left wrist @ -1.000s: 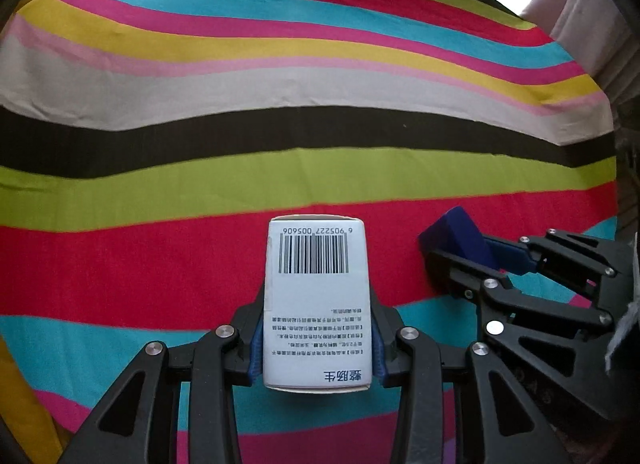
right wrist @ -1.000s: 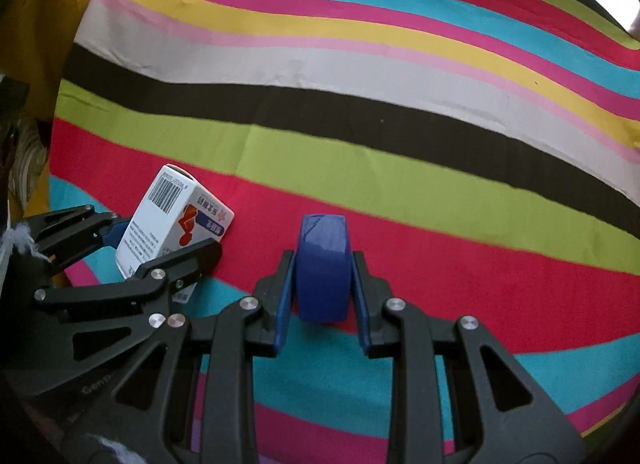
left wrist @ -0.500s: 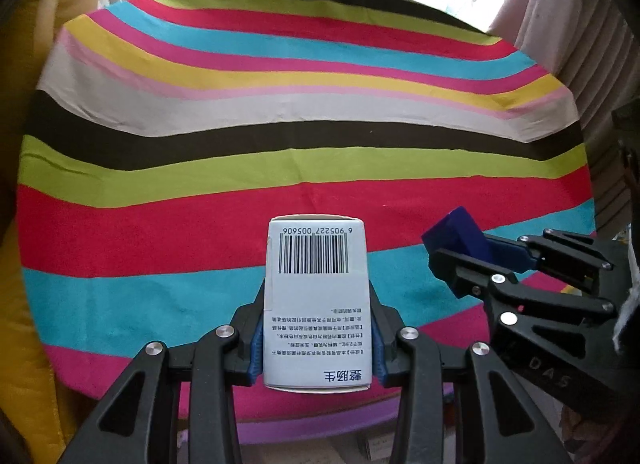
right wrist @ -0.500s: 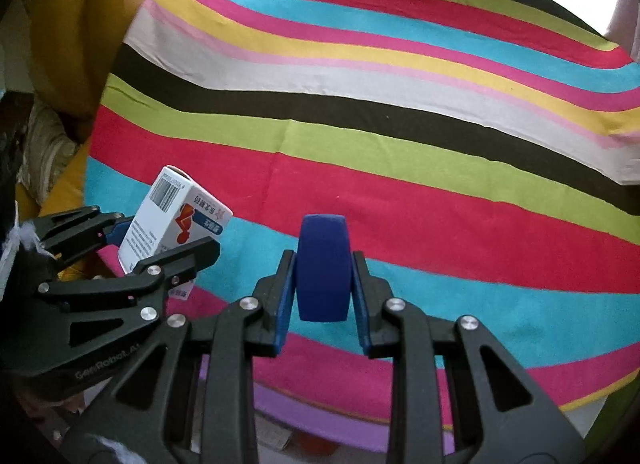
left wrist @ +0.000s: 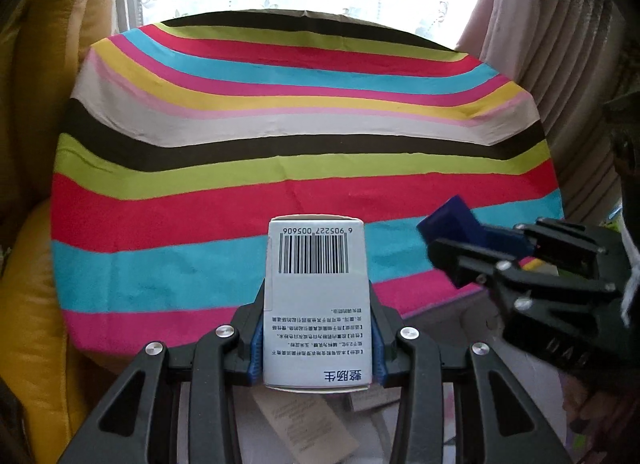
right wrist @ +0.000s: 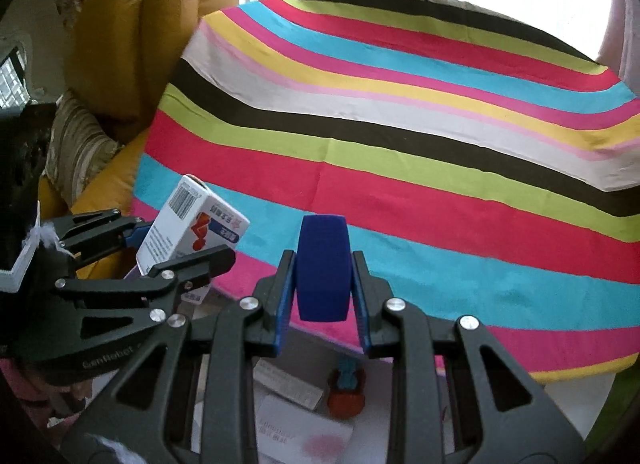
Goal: Organize rigid objects
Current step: 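Carry the barcode box and blue cap over the white open box, then open both tools to drop the items into the white box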
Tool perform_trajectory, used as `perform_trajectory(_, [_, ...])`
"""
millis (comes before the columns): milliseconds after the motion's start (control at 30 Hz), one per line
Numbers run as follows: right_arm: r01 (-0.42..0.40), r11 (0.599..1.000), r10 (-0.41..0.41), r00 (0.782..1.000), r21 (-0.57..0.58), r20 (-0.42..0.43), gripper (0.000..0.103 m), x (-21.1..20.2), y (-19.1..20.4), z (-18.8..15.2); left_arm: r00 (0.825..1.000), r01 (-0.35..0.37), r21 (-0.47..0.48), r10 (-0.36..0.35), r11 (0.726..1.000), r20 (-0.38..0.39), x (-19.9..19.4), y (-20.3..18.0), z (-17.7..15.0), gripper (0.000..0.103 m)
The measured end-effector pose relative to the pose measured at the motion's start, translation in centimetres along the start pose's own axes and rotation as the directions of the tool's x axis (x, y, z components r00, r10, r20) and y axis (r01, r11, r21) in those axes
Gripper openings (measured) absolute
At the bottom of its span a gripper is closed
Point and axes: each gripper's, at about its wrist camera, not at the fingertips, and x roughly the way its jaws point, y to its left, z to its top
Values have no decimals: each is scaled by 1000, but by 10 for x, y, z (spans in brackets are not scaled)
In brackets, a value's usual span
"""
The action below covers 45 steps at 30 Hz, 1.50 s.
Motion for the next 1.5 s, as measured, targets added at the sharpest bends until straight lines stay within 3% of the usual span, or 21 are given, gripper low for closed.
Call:
perform_trajectory(400, [-16, 1000, 16, 998, -13, 54, 31, -38, 16, -32, 998, 40, 19, -41, 999, 47, -43, -14, -40, 41])
perform_trajectory(833, [0, 997, 9, 995, -82, 104, 31, -82, 41, -71, 995, 16, 98, -25, 995, 93, -79, -38, -81, 41])
perform_trajectory(1167, [16, 995, -1, 990, -103, 144, 31, -110, 52, -89, 989, -17, 139, -4, 990, 149, -104, -49, -93, 41])
perform_trajectory(1300, [7, 990, 10, 993, -144, 118, 31, -108, 59, -98, 988, -4, 144, -18, 990, 150, -102, -54, -97, 42])
perform_trajectory(1333, [11, 988, 5, 994, -152, 109, 31, -104, 60, -100, 989, 5, 140, -26, 990, 149, -102, -54, -98, 43])
perform_trajectory(1367, [13, 988, 2, 995, -153, 97, 32, -100, 61, -103, 988, 9, 134, -30, 991, 150, -102, -53, -98, 51])
perform_trajectory(1400, [11, 989, 2, 996, -147, 90, 40, -98, 60, -105, 987, 7, 128, -27, 992, 156, -103, -52, -98, 64])
perform_trajectory(1433, [4, 991, 8, 996, -134, 86, 51, -96, 57, -107, 984, 2, 122, -24, 993, 177, -106, -51, -98, 69])
perform_trajectory(1500, [-6, 994, 16, 996, -112, 86, 59, -95, 53, -109, 973, -2, 117, -25, 993, 228, -115, -48, -98, 83])
